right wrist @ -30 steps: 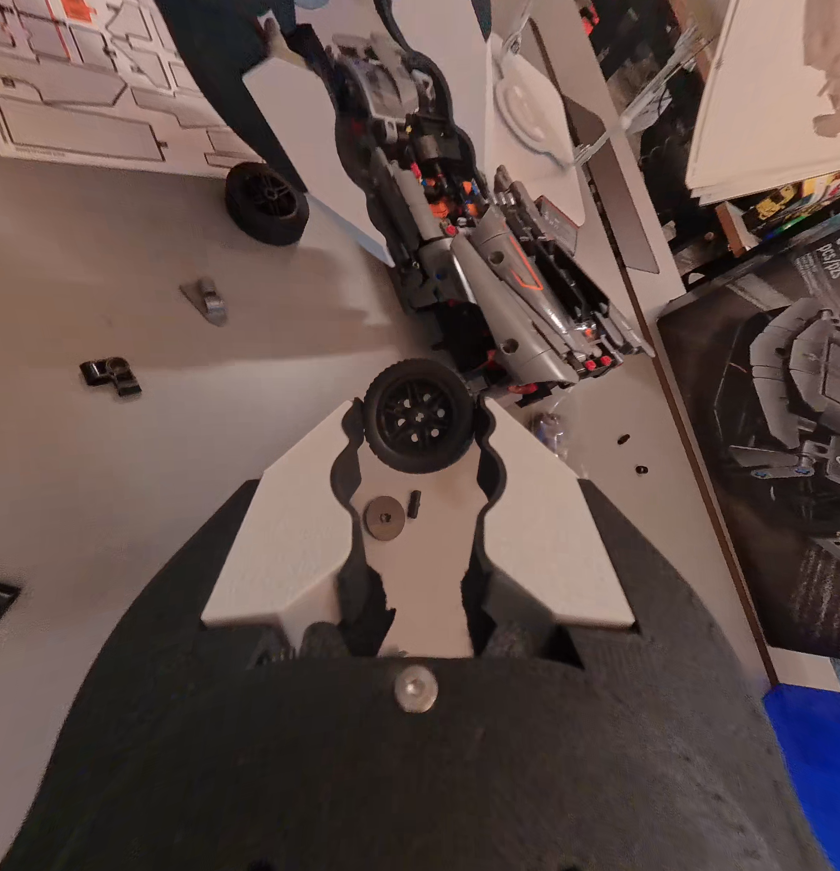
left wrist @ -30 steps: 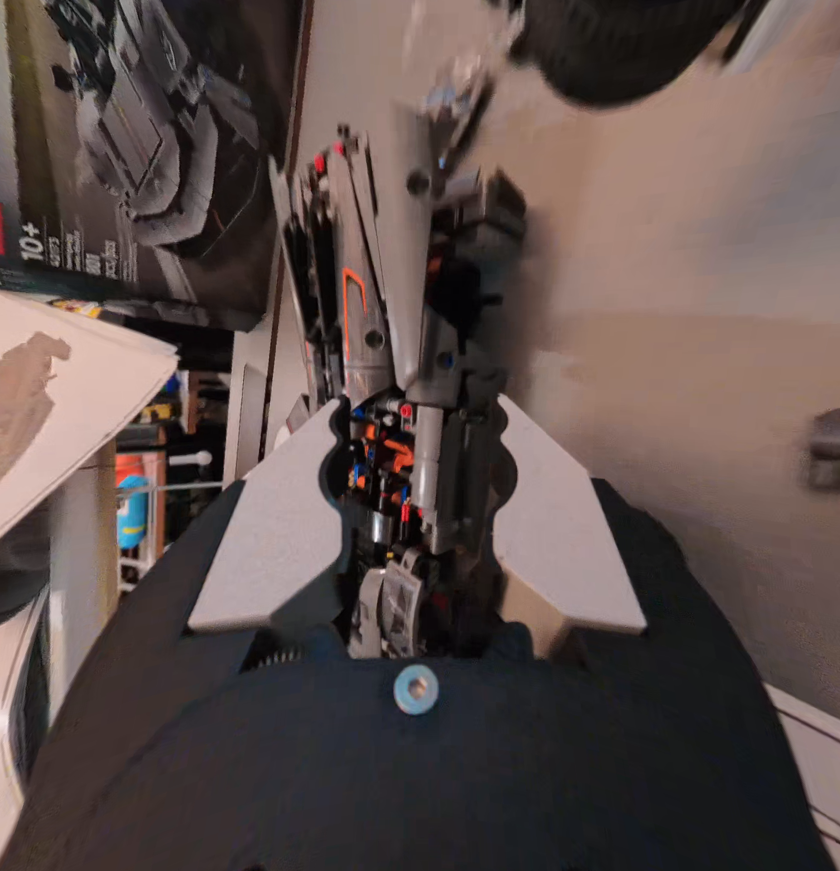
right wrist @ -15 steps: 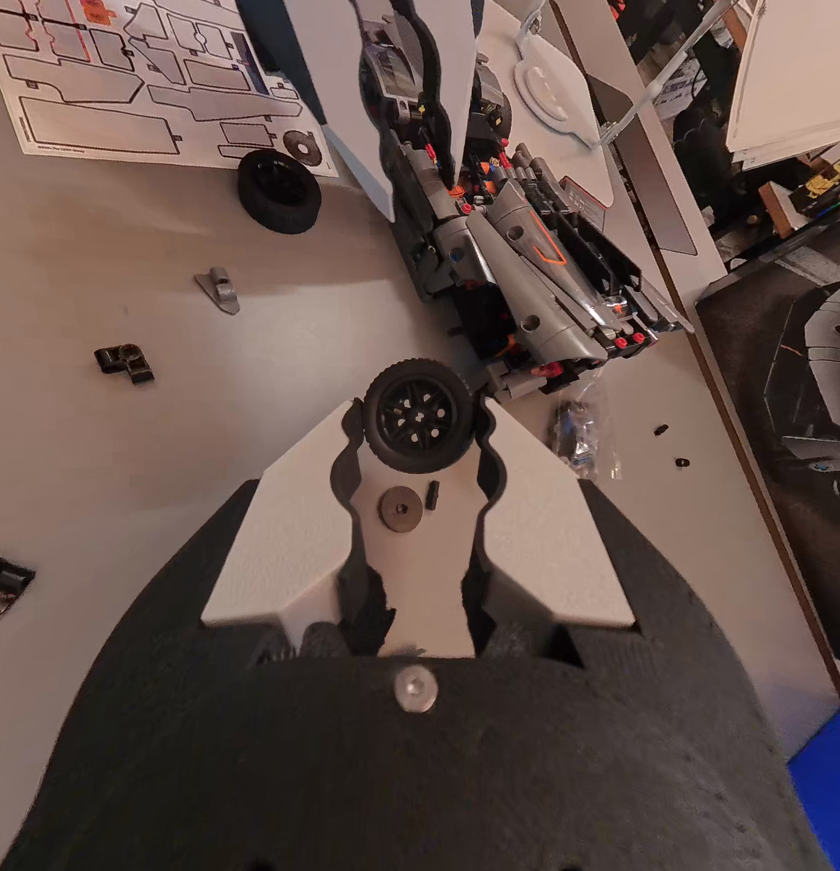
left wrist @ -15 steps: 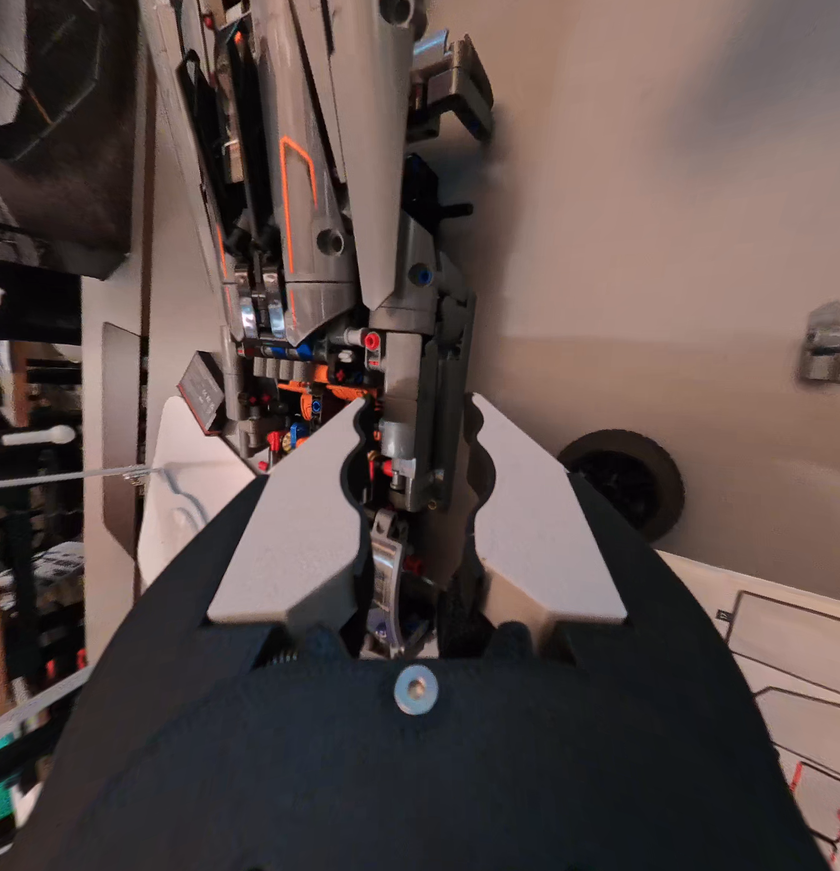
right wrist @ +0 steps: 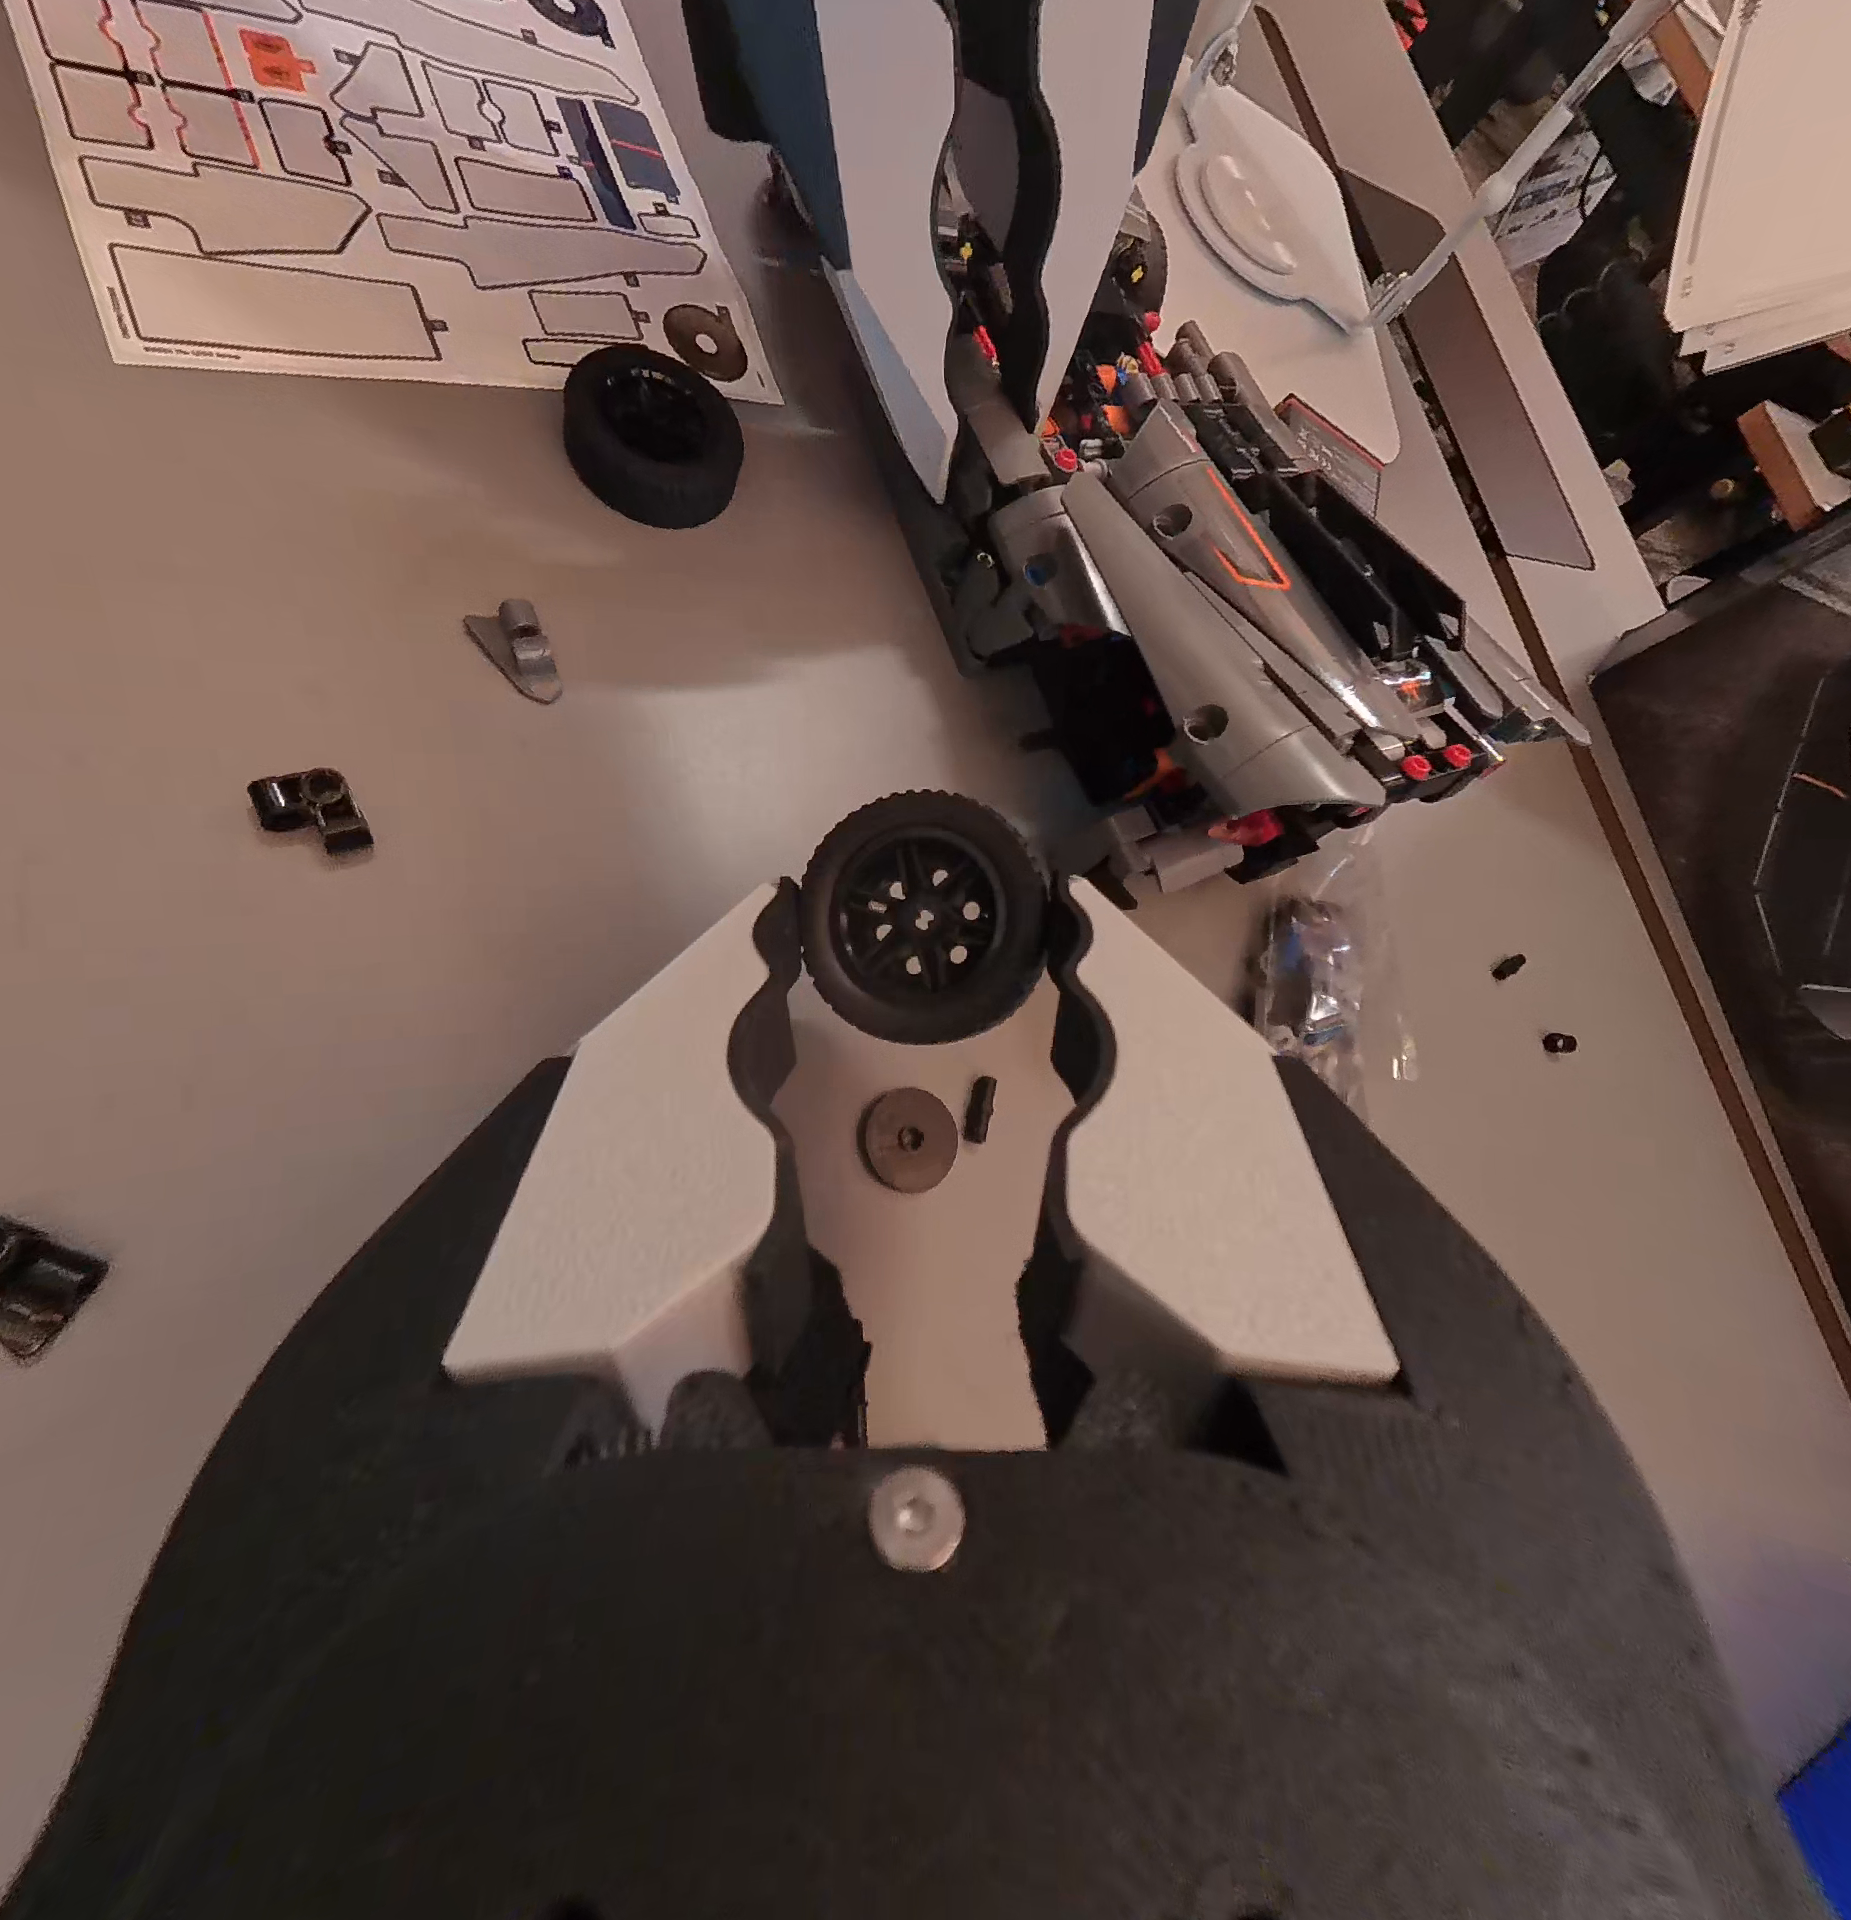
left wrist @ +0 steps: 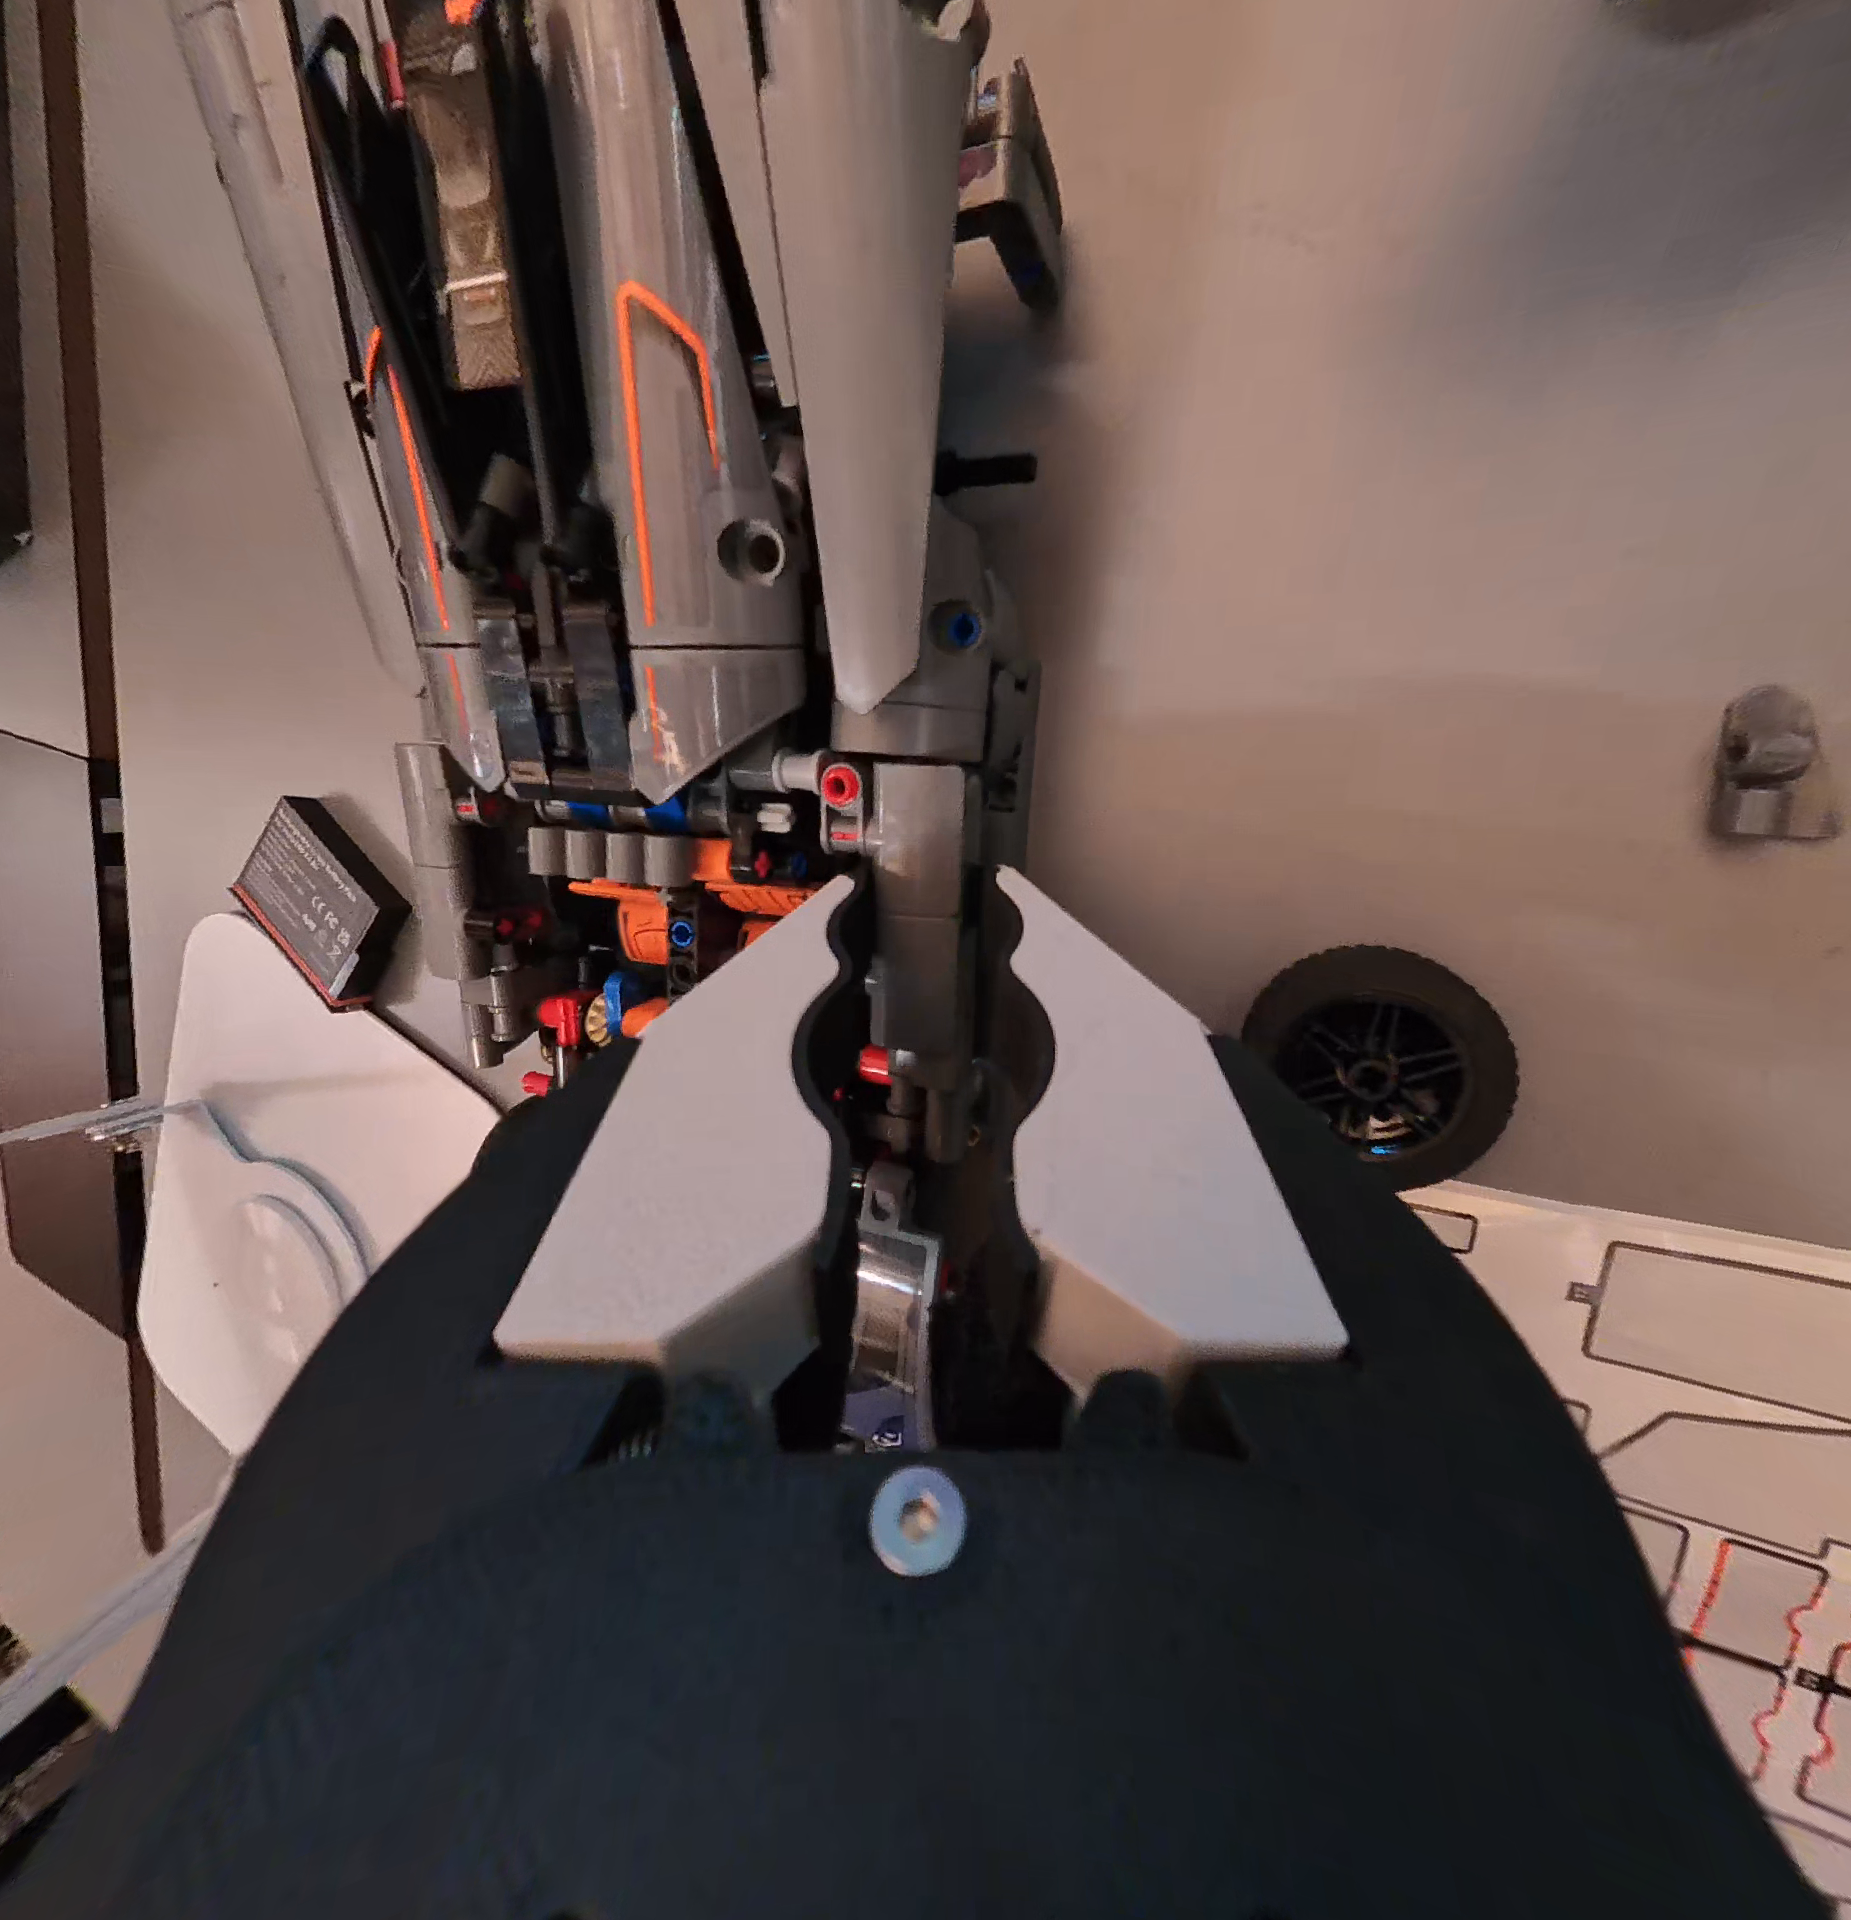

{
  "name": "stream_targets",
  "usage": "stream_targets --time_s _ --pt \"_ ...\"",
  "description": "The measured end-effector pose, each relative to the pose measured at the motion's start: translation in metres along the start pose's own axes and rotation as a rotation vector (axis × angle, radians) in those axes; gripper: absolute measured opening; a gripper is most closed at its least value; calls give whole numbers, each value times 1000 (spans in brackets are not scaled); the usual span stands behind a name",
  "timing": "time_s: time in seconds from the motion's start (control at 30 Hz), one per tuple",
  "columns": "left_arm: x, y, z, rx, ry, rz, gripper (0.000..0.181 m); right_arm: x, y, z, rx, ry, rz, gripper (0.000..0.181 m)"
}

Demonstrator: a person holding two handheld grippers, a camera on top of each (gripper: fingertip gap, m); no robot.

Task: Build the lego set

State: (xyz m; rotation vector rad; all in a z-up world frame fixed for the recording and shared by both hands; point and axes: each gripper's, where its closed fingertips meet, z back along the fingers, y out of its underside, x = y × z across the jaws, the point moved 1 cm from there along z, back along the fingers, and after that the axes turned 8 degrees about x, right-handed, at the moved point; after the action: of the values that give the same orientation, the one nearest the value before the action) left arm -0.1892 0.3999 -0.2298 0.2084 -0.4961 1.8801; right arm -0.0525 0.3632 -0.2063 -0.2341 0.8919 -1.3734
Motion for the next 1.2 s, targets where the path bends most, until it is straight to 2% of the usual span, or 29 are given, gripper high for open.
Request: stream_targets --time_s 0.03,0.27,0.4,0.43,0.5,0.6,0.73,0.87,1.03,1.2 --pt "0 0 0 -2 12 4 17 -1 -1 0 -3 3 -1 46" --pt "-1 -2 0 14 47 -11 17 4 -2 -8 17 -4 28 46" --pt "-3 -13 -2 -8 60 1 16 3 -2 -8 15 -10 24 46" --pt "-4 -16 -2 -6 58 -10 18 3 -1 -8 15 -12 21 46" --pt "-3 -16 2 -10 45 -11 31 2 2 -8 20 -9 19 46" --pt "5 -8 15 -51 37 42 50 1 4 -5 12 -11 9 46" --pt "4 16 32 -58 -9 45 49 0 1 -2 -4 -12 7 46" --pt "0 34 22 38 -125 -45 46 3 1 -3 1 -18 16 46" --pt "0 37 15 72 -211 -153 41 5 1 -3 7 -13 25 46" --pt "16 40 14 134 -498 -287 28 5 -1 -2 0 -7 29 46"
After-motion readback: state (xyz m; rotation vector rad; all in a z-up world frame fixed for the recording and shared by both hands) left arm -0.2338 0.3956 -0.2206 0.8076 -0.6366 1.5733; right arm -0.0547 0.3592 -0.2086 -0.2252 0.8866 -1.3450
